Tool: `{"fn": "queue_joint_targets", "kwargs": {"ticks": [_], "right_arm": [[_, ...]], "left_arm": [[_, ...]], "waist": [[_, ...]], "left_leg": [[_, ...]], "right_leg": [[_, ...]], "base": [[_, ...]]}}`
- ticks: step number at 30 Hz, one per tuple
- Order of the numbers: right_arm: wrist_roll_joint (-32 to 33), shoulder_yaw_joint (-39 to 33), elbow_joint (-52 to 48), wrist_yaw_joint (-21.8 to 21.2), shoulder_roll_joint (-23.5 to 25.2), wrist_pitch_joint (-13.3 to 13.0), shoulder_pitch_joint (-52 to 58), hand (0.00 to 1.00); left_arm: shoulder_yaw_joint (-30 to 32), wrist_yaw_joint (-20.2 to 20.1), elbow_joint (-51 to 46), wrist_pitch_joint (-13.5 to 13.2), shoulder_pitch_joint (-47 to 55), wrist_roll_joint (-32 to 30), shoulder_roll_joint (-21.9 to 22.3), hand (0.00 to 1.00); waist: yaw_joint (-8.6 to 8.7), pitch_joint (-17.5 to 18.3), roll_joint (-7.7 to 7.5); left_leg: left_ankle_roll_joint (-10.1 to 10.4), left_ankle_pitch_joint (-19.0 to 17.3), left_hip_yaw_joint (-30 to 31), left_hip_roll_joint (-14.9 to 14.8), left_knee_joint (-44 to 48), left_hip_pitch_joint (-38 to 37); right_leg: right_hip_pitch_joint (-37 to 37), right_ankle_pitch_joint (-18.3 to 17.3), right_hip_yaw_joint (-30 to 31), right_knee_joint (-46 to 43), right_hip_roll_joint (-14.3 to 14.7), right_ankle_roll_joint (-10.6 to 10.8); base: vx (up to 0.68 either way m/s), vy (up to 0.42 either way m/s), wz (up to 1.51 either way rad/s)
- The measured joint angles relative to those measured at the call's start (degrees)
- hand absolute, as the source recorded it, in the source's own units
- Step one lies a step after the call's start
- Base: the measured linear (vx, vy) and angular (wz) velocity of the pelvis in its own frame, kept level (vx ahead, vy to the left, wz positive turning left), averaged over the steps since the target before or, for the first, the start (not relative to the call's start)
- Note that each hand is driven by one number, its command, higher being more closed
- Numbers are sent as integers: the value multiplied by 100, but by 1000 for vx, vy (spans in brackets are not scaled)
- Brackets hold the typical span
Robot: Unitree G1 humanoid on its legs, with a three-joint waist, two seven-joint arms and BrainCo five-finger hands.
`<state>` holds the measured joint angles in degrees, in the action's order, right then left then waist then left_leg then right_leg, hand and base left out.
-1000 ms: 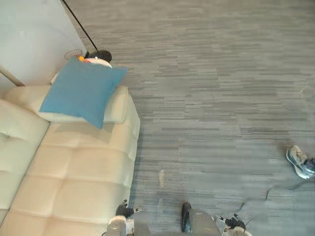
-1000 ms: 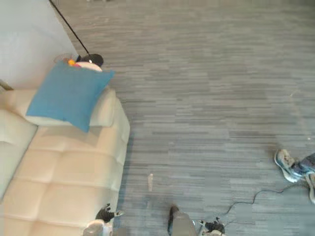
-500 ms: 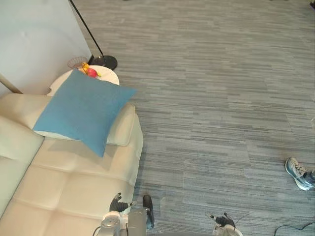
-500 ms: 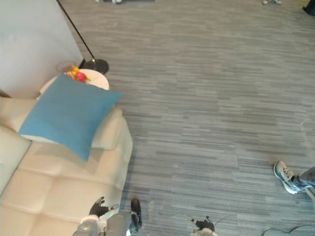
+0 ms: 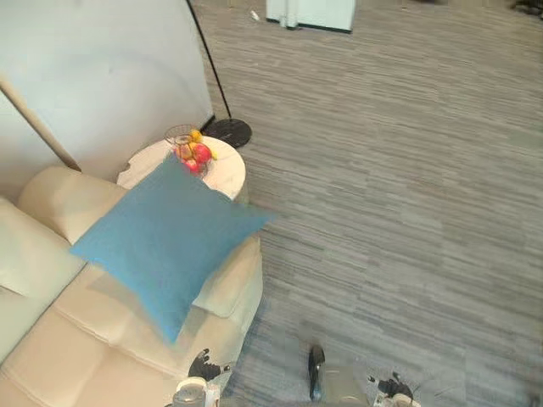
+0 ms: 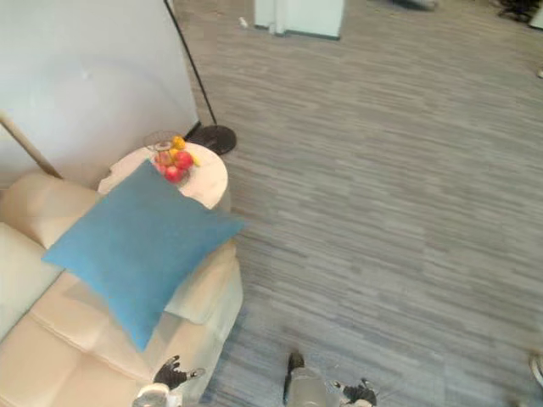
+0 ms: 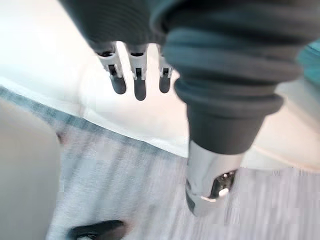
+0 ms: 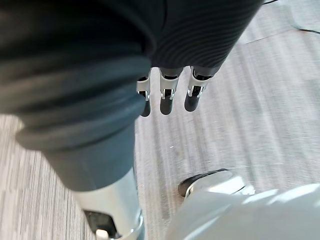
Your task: Pick up cushions and gather them together orderly.
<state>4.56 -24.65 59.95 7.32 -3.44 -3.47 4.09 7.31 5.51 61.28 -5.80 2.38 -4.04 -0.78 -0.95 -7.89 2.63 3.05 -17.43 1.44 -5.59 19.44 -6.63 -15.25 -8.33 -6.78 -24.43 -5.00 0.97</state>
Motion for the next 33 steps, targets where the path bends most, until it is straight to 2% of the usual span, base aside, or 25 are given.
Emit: {"fn": "queue_joint_targets", "kwargs": {"ticks": [2,3,4,5,7,8,10,12,13,15,17,19,20,21,22,23,25,27,28,29,32,33], "right_arm": [[10,9,-108,5,-2,-7,57,0],[10,26,-105,11,0,9,79,0],[13,56,-108,9,32,6,92,0],[13,40,-121,12,61,2,96,0],[36,8,-220,10,126,-6,93,0],[46,8,-222,4,112,-5,83,0],[46,-10,-160,8,80,0,88,0],[58,-34,-23,8,126,3,53,0],[58,-35,-17,8,161,-1,11,0],[55,-40,-3,8,167,-1,0,0],[42,-44,19,9,154,0,13,0],[-5,-38,158,6,106,7,30,0],[21,-60,143,-3,115,5,31,0],[12,-44,138,-6,98,2,55,0],[6,-18,141,-7,108,2,50,0],[6,15,140,-7,107,2,41,0],[17,19,139,-6,116,-4,64,0],[51,39,142,-8,121,-4,93,0],[51,42,154,-7,146,-5,120,0],[57,37,182,-12,185,-4,154,0],[70,9,167,-12,109,-4,217,0],[71,6,164,-12,99,-6,226,0]], "left_arm": [[186,-7,-69,12,-15,2,60,0],[230,-8,-229,9,21,12,68,0],[227,-9,-318,8,36,24,60,0],[222,-10,-349,4,43,26,58,0],[124,-8,-402,-6,15,30,26,0],[-53,-2,-397,-8,-11,30,-11,0],[-246,-3,-342,-9,-38,30,-21,0],[-429,-4,-300,-3,-65,31,-124,0],[-448,-7,-300,-7,-74,30,-185,0],[-452,-7,-246,-2,-87,31,-262,0],[-472,-8,-148,-3,-80,53,-301,0],[-482,-15,-64,1,-71,80,-290,0],[-493,-14,-54,1,-59,80,-292,0],[-502,-12,-56,1,-18,86,-318,0],[-502,-10,-98,2,4,85,-326,0],[-502,-10,-103,-1,12,83,-331,0],[-496,-7,-106,-1,5,84,-331,0],[-473,6,-104,-5,12,84,-329,0],[-467,8,-106,-7,14,82,-353,0],[-435,8,-88,-4,-3,81,-386,0],[-340,51,-95,-7,57,81,-228,0],[-336,52,-90,-5,62,79,-211,0]], "waist": [[62,-26,79],[44,-39,60],[29,-62,20],[8,-73,-4],[-6,-86,-80],[-8,-85,-85],[-3,-51,-39],[31,73,-129],[-60,66,-214],[-112,93,-281],[-107,72,-313],[-94,67,-306],[-89,81,-277],[-26,79,-278],[8,95,-278],[6,94,-285],[24,90,-271],[44,100,-286],[42,141,-362],[40,181,-495],[37,258,-247],[40,274,-219]], "left_leg": [[283,137,-3,-201,1378,651],[373,184,-221,-432,2294,1064],[330,178,-548,-634,2679,1285],[300,185,-780,-724,2679,1331],[190,255,-1387,-639,2030,1528],[31,434,-1678,-506,1383,1585],[-5,978,-2222,-434,456,1640],[-71,1023,-2368,-246,-72,1547],[-124,1057,-2374,-159,-229,1554],[-134,1063,-2270,-31,-323,1533],[-202,1029,-2156,150,-468,1342],[-318,846,-1923,358,-667,1099],[-332,825,-1870,386,-668,1047],[-349,766,-1662,434,-632,952],[-371,755,-1464,436,-621,949],[-402,778,-1363,433,-622,949],[-328,839,-1009,417,-622,956],[-222,855,-758,409,-589,971],[-151,817,-635,463,-502,1032],[-81,772,-515,531,-426,1064],[128,897,-124,318,-538,1129],[156,914,-59,291,-558,1153]], "right_leg": [[290,-228,-363,-34,-26,-122],[567,-365,-630,10,-37,-227],[871,-431,-870,118,-43,-298],[1051,-436,-971,219,-47,-306],[1382,-444,-1293,494,-206,-290],[1456,-487,-1453,535,-307,-213],[1522,-583,-1715,521,-361,-52],[1517,-573,-1805,648,-431,21],[1517,-535,-1843,754,-439,86],[1557,-522,-1883,780,-511,113],[1727,-552,-1925,692,-649,232],[1492,-572,-1736,-542,-1010,362],[1387,-531,-1637,-864,-1080,424],[1059,-431,-1126,-1592,-1112,520],[910,-618,-687,-1736,-967,528],[835,-732,-522,-1719,-878,514],[675,-911,79,-1242,-550,469],[666,-833,761,-543,-277,447],[756,-487,971,-79,-234,391],[793,-510,1049,149,-296,463],[1061,-534,534,458,-150,370],[1101,-519,450,491,-117,346]], "base": [[319,-259,87],[289,-218,92],[347,-248,81],[266,-149,66],[213,-82,75],[175,-27,83],[172,26,88],[170,71,82],[141,80,39],[117,66,27],[110,68,34],[30,79,49],[50,80,70],[157,44,80],[165,17,88],[165,-25,82],[108,-74,78],[103,-137,83],[110,-204,87],[119,-265,66],[133,-253,64],[87,-192,64]]}}
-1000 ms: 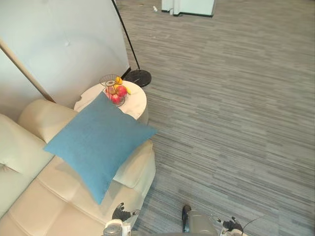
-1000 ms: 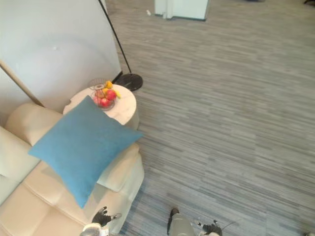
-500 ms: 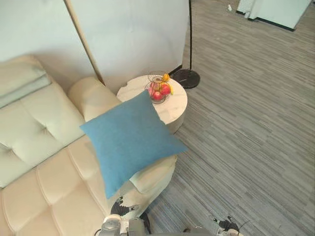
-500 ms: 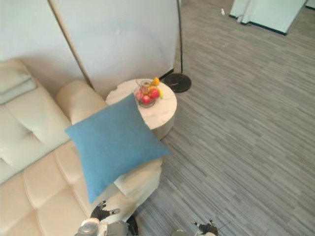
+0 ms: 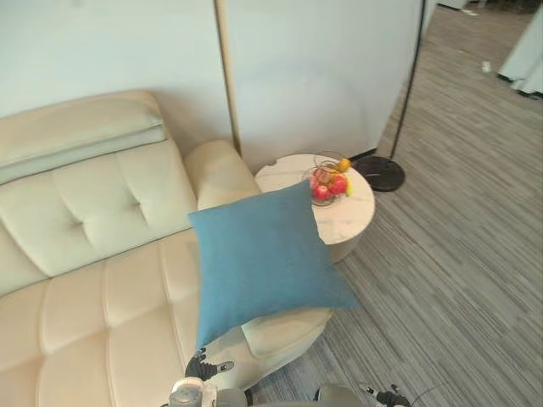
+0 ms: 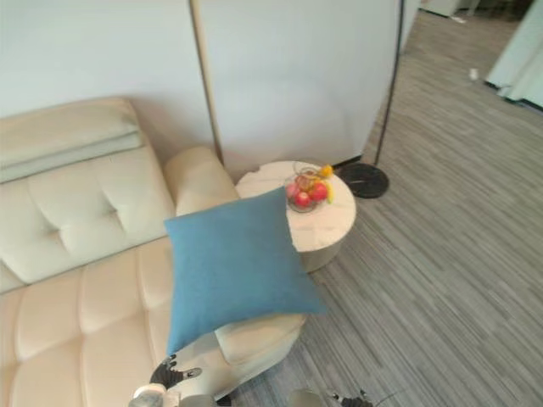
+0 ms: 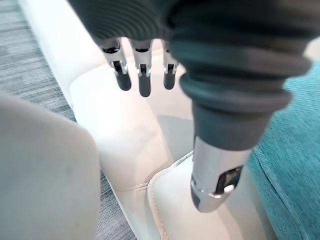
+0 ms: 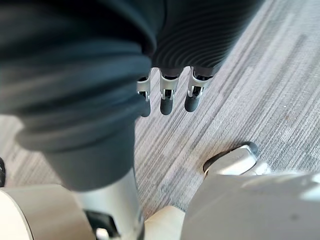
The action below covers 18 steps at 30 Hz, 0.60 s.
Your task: Pick up cushions and gather them together orderly.
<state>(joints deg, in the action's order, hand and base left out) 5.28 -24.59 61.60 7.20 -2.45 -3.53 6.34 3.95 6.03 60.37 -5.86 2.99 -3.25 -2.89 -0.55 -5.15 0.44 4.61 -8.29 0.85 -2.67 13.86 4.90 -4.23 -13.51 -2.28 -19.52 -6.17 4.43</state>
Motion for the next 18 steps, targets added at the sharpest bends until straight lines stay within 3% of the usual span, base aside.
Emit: {"fn": "queue_joint_targets", "kwargs": {"ticks": [2,5,14,18], "right_arm": [[-5,0,4,7,14,0,1,0],[-16,2,-2,6,64,-2,-19,0],[-45,-2,-149,43,69,-5,17,0],[-79,-177,-1065,84,-153,8,233,0]], "left_arm": [[19,-3,-6,-4,-1,1,0,0],[6,-6,-17,-5,-6,2,-54,0],[-42,22,-1,2,3,131,-138,0],[140,49,-29,2,72,311,-143,0]], "waist": [[-17,0,-8],[-23,-38,-99],[-75,-63,-133],[3,-19,-95]], "left_leg": [[126,133,156,-131,-173,-13],[144,402,130,-176,-400,-74],[37,904,-28,-104,-1282,-375],[3,963,-323,-72,-1742,-509]], "right_leg": [[187,56,-313,199,106,-87],[387,94,-649,358,118,-148],[415,109,-689,485,76,-153],[411,97,-708,541,7,-135]], "base": [[58,-172,63],[-2,-101,53],[-92,9,8],[-23,40,16]]}}
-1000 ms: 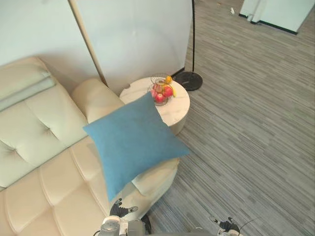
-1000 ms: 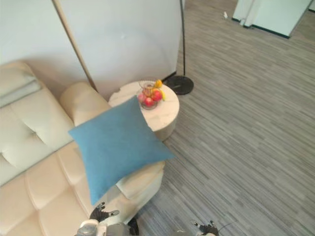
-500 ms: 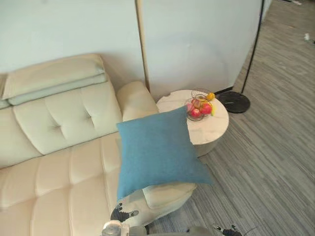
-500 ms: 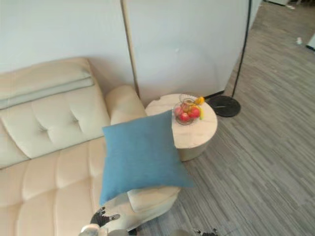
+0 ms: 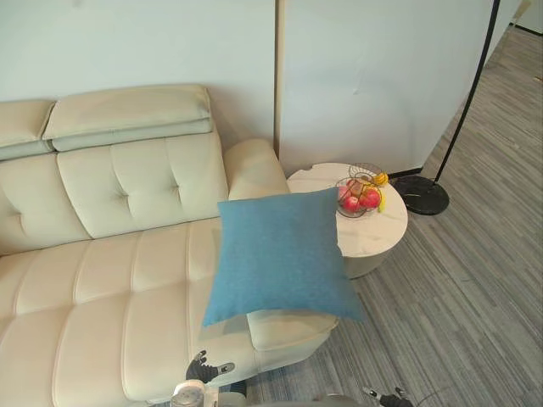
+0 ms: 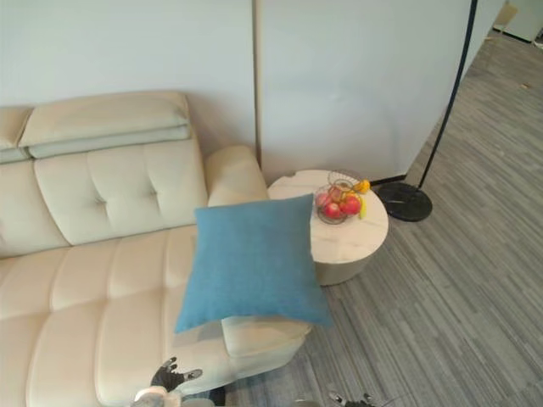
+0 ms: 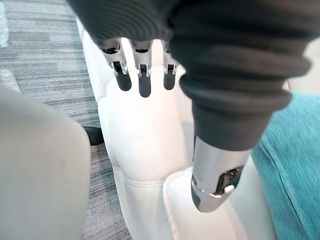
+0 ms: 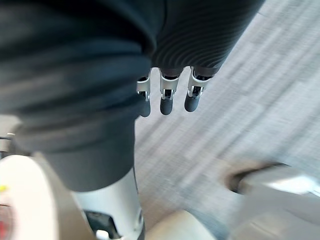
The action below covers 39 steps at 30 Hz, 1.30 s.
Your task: Pick up cushions and gather them together orderly.
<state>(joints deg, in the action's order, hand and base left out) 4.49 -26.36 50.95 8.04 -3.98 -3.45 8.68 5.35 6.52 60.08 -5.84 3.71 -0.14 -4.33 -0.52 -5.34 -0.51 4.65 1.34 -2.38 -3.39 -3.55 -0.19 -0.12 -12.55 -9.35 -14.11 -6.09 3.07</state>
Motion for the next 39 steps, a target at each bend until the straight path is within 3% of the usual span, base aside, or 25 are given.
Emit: {"fn": "queue_joint_targets", "kwargs": {"ticks": [3,6,11,16,22,29,39], "right_arm": [[-164,-47,-1295,91,-465,-64,144,0],[-576,-49,-2411,109,-965,-249,118,0],[-736,-30,-3256,97,-1162,-342,-257,0],[-412,541,-3268,46,-1299,-450,-851,0],[57,1273,-3196,-78,-1294,-453,-1327,0],[280,1390,-2724,-87,-1049,-373,-1412,0],[695,2023,-2515,-41,-746,-370,-2053,0]], "left_arm": [[166,24,-293,2,230,114,-92,0],[450,104,-799,-6,423,274,-464,0],[715,192,-2155,-110,374,622,-770,0],[682,359,-3150,-276,81,950,-808,0],[141,474,-3381,-324,-552,1151,-770,0],[-324,472,-3427,-323,-710,1150,-510,0],[-956,569,-3358,-291,-1606,1273,-346,0]], "waist": [[33,85,41],[38,188,23],[60,267,-59],[48,273,-68],[54,79,-29],[48,-208,54],[-38,-787,-20]], "left_leg": [[0,0,-33,45,-143,-7],[-10,138,-9,81,-127,3],[-51,204,134,159,-120,-9],[-54,201,145,170,-115,13],[-55,202,324,196,-76,191],[-124,321,507,283,-13,451],[-60,620,457,319,246,1400]], "right_leg": [[-2,21,100,140,-21,37],[43,29,114,237,-30,110],[207,69,71,369,-88,70],[223,72,67,393,-94,70],[129,71,-56,388,-116,71],[-72,47,-242,222,-206,89],[-1514,-287,-202,-1186,-424,-15]], "base": [[62,47,5],[154,34,1],[194,-9,17],[66,-9,7],[-33,4,11],[-75,20,17],[-140,-19,4]]}}
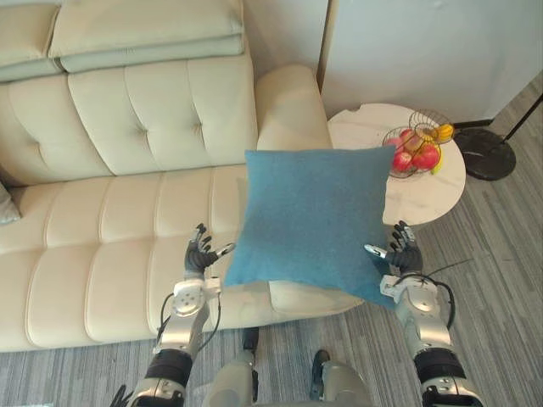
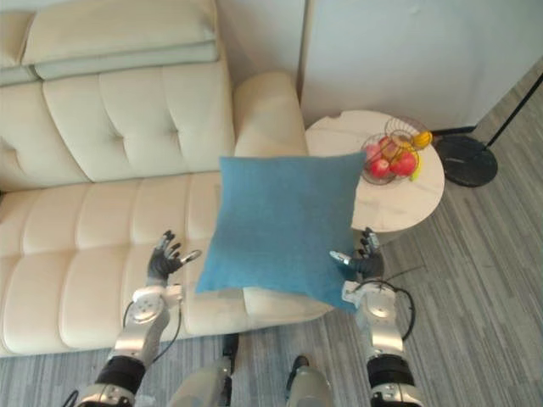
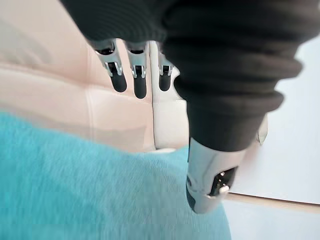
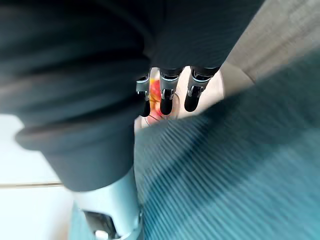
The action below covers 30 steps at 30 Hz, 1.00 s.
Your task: Pick up cushions and gather them together orderly.
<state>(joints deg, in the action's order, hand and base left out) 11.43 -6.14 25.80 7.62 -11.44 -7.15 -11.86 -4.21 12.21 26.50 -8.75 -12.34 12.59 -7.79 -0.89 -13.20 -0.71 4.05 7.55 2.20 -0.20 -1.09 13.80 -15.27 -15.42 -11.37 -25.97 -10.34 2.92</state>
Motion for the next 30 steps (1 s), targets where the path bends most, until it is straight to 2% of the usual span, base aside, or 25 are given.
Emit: {"fn": "queue_joint_targets", "kwargs": {"ticks": [2,5,13,17,21,22,23,30], "right_arm": [[81,147,-21,26,53,-3,-89,0],[135,243,-40,90,51,-4,-286,0],[300,487,-248,303,30,23,-809,0],[477,584,-248,412,14,38,-1171,0],[589,635,-248,437,12,43,-1396,0],[642,640,-248,443,13,44,-1427,0],[671,642,-248,459,12,45,-1461,100],[803,639,-247,621,-28,45,-1837,100]], "left_arm": [[-105,3,0,2,-226,6,34,0],[-253,12,16,1,-681,94,74,0],[-432,136,601,28,-1682,121,187,0],[-531,142,680,50,-2121,117,182,0],[-537,143,727,60,-2294,112,166,0],[-545,144,760,60,-2327,112,165,100],[-572,148,810,62,-2373,113,164,100],[-587,259,869,67,-2672,120,-45,100]], "waist": [[-2,-28,-4],[-3,-193,-19],[-16,-346,1],[-54,-527,7],[-91,-534,13],[-92,-535,14],[-93,-535,14],[-103,-579,37]], "left_leg": [[16,-67,-68,-41,142,268],[16,-65,-504,-229,387,576],[59,-15,-558,-342,760,1221],[61,-11,-660,-452,832,1413],[86,44,-772,-521,832,1569],[90,52,-789,-533,832,1583],[98,58,-789,-539,832,1597],[97,72,-824,-556,823,1652]], "right_leg": [[-278,-26,-7,-183,-12,-23],[-533,-57,-55,-393,-10,-69],[-1159,-46,-32,-696,35,-94],[-1358,-11,-17,-746,102,-153],[-1586,19,47,-777,156,-199],[-1603,22,49,-776,164,-204],[-1614,22,49,-775,170,-205],[-1684,42,86,-761,195,-231]], "base": [[-152,-42,5],[-130,-55,10],[-32,-27,-2],[-18,-44,-5],[9,-53,-10],[30,-54,-5],[31,-39,-1],[24,-27,-2]]}}
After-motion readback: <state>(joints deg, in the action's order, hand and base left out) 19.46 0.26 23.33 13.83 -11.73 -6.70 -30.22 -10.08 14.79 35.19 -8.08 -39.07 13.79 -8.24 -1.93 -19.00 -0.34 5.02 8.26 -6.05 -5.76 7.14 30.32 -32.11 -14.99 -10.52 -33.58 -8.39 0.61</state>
